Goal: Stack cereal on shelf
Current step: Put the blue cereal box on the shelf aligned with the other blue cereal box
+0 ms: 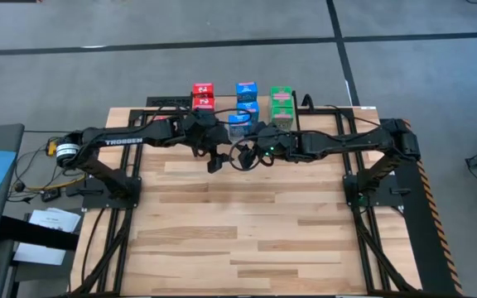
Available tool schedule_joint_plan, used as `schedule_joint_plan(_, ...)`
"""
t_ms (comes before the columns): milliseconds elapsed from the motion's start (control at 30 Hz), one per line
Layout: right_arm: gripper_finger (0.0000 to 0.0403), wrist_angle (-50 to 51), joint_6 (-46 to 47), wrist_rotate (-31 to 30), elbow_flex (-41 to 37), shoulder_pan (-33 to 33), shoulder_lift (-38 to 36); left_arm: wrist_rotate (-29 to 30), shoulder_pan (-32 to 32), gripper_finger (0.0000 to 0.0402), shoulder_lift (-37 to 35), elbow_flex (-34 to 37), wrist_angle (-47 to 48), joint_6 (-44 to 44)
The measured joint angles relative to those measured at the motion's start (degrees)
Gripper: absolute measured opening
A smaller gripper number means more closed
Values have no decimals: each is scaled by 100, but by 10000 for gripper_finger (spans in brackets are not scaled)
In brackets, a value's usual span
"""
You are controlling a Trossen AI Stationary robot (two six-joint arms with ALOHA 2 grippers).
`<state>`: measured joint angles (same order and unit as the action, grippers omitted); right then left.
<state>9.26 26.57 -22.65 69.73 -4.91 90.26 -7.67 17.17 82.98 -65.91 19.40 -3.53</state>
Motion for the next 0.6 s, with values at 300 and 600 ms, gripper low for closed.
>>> schedule_joint_plan(300, 269, 354, -7, 21, 126, 149, -245, 155, 0, 293, -143, 0, 248, -86)
schedule_joint_plan(600, 269, 1203, -309, 20, 801, 286, -376, 402, 1, 293, -127, 39, -19, -201)
